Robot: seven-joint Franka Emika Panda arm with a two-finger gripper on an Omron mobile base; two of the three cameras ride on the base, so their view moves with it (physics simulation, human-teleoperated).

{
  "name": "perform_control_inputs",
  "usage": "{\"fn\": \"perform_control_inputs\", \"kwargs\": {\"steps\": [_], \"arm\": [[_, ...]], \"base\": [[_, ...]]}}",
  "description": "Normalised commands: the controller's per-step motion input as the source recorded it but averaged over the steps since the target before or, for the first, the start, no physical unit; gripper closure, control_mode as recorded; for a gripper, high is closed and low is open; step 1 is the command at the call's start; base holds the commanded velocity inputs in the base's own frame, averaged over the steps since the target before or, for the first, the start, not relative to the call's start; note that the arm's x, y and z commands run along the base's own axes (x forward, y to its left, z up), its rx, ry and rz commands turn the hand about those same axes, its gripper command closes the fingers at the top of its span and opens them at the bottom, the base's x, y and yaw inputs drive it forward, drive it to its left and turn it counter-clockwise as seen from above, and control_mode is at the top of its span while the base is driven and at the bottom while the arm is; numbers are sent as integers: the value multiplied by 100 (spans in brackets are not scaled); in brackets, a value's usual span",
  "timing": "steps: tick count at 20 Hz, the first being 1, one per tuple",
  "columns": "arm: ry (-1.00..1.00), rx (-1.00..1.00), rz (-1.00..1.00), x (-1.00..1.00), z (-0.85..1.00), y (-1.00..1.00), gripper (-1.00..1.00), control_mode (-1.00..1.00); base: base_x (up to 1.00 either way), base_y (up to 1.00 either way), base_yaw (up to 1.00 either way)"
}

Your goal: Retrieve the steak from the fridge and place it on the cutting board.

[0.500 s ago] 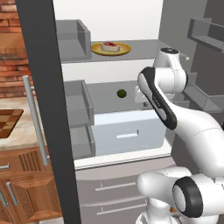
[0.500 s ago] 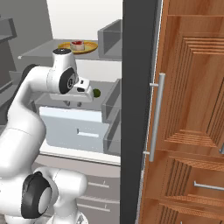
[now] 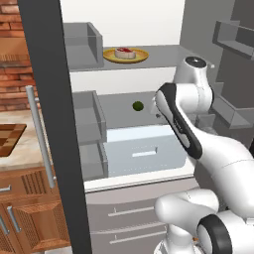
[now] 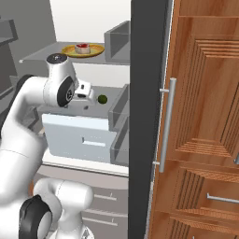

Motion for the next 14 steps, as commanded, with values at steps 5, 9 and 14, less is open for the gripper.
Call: {"fn": "perform_control_inputs", "kwargs": {"steps": [5, 9, 14], "arm": [[-35, 0, 2, -22, 31, 11, -100, -100], [-26, -1, 1, -19, 72, 4, -100, -100], [-3, -3, 0, -1, 87, 0, -100, -100]], "base": [[0, 0, 0], [0, 0, 0], [0, 0, 0]]}}
